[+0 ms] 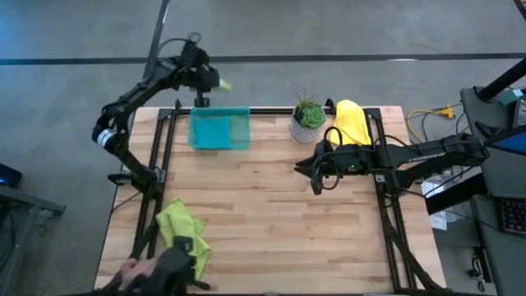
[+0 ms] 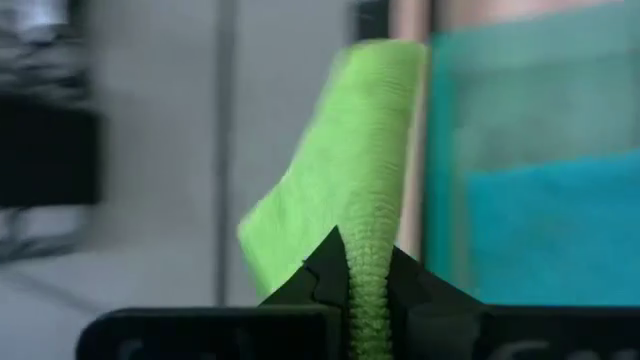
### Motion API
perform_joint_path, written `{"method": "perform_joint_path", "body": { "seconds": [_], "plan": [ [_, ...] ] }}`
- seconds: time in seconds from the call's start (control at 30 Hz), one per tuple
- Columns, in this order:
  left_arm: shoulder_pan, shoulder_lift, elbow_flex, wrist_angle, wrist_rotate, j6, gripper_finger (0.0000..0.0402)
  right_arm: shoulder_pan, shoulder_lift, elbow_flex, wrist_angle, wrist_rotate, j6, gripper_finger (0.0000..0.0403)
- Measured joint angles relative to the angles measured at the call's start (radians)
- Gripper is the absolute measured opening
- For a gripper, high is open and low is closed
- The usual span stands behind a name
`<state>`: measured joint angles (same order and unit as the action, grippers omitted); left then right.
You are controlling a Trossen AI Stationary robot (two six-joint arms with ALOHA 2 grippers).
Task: Fold microfiber towels
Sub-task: Put the green microfiber cloth into the blue bin
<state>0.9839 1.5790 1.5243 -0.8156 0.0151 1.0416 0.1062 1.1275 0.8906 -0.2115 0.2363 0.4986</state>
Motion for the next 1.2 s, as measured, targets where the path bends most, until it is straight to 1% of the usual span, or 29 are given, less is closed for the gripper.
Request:
{"method": "perform_joint_path", "body": {
  "seconds": [0.07,0.2,0.3,0.4,0.47,0.53,0.7,0.8,0.9,1.03,1.1,1.2],
  "plan": [
    [-0.011,0.036,-0.016,-0.023,0.023,0.033,0.0,0.0,0.0,0.013,-0.006,0.0,0.001,0.0086],
    [-0.028,0.067,-0.074,-0.012,0.042,0.048,0.0,0.0,0.0,0.037,-0.056,0.0,0.027,0.0079],
    [-0.031,0.07,-0.132,-0.004,0.055,0.036,0.0,0.0,0.0,0.053,-0.096,-0.001,0.048,0.0077],
    [-0.03,0.052,-0.184,-0.001,0.064,-0.007,0.0,0.0,0.0,0.061,-0.125,-0.001,0.072,0.0079],
    [-0.03,0.027,-0.218,0.004,0.077,-0.035,0.0,0.0,0.0,0.062,-0.132,-0.001,0.077,0.008],
    [-0.03,-0.008,-0.249,0.014,0.118,-0.062,0.0,0.0,0.0,0.06,-0.126,-0.001,0.077,0.0078],
    [-0.034,-0.106,-0.353,0.093,0.172,-0.099,0.0,0.0,0.002,0.055,-0.129,0.0,0.072,0.0076],
    [-0.035,-0.152,-0.433,0.123,0.224,-0.121,0.0,0.0,0.003,0.055,-0.129,0.0,0.068,0.0077],
    [-0.037,-0.187,-0.527,0.191,0.266,-0.168,0.0,0.0,0.003,0.055,-0.129,0.0,0.062,0.0079],
    [-0.037,-0.233,-0.636,0.264,0.287,-0.199,0.0,0.001,0.003,0.055,-0.129,-0.007,0.074,0.0075],
    [-0.037,-0.255,-0.666,0.293,0.296,-0.206,0.0,0.005,0.003,0.055,-0.129,-0.015,0.081,0.0072],
    [-0.044,-0.283,-0.679,0.293,0.313,-0.225,0.0,0.005,0.003,0.055,-0.129,-0.039,0.085,0.007]
  ]
}}
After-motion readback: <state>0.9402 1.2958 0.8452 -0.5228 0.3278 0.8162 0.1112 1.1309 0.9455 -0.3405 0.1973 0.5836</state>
